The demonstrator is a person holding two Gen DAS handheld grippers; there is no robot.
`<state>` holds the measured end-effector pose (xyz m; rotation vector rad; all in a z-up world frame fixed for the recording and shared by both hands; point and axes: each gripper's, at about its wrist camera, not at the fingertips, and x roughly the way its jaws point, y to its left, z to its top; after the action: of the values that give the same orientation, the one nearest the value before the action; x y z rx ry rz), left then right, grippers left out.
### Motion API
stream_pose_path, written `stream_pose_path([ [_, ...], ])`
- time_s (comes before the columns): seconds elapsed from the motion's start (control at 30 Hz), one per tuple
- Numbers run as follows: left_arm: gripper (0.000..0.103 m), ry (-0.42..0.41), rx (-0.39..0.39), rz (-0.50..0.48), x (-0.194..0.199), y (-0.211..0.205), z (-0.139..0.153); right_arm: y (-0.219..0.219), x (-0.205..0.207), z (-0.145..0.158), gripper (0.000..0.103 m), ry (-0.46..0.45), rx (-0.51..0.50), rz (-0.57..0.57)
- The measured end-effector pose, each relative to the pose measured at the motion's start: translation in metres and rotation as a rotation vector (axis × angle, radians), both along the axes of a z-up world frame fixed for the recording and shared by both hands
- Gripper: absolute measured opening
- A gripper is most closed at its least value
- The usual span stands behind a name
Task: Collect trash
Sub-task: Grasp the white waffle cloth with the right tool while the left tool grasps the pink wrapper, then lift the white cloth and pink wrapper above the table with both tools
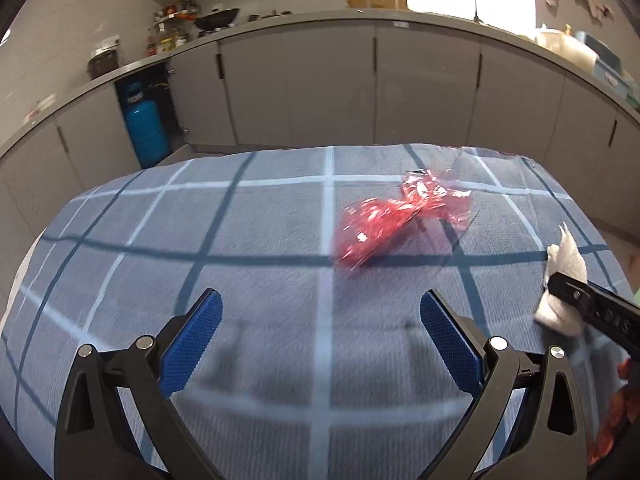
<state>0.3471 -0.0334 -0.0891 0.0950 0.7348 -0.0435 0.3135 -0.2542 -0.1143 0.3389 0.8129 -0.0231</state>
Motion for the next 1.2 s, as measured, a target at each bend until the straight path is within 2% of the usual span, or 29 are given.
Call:
stream_pose_path([
  [0.17,0.093,-0.017,0.068,-0.064,0.025,-0.020,-0.002,0.000,-0.002,0.000,0.036,0.000,0.003,0.002],
  [0.3,0.078,-0.005,0.103,-0.137,0.037,-0.031,-0.006,0.001,-0.001,0.001,0.036,0.003,-0.007,0.004],
  [0.37,0.076,-0.005,0.112,-0.169,0.038,-0.035,-0.007,0.000,0.000,0.001,0.036,0.002,-0.002,0.004],
  [0.47,0.063,0.022,0.121,-0.208,0.041,-0.040,-0.010,-0.002,0.000,0.000,0.036,-0.001,0.014,0.005],
  [0.53,0.047,0.051,0.120,-0.220,0.045,-0.042,-0.014,-0.003,0.000,0.000,0.036,-0.001,0.014,0.005],
  [0.63,0.032,0.084,0.101,-0.235,0.049,-0.041,-0.017,-0.002,0.000,0.000,0.036,0.000,0.011,0.005],
  [0.83,0.024,0.072,0.059,-0.236,0.045,-0.035,-0.014,-0.002,0.000,0.000,0.036,0.000,0.009,0.006],
  [1.0,0.024,0.071,0.029,-0.216,0.035,-0.027,-0.013,-0.002,0.000,0.000,0.036,0.001,0.008,0.006],
  [1.2,0.024,0.069,-0.010,-0.149,0.017,-0.014,-0.011,-0.002,-0.001,0.000,0.036,0.000,0.004,0.006],
])
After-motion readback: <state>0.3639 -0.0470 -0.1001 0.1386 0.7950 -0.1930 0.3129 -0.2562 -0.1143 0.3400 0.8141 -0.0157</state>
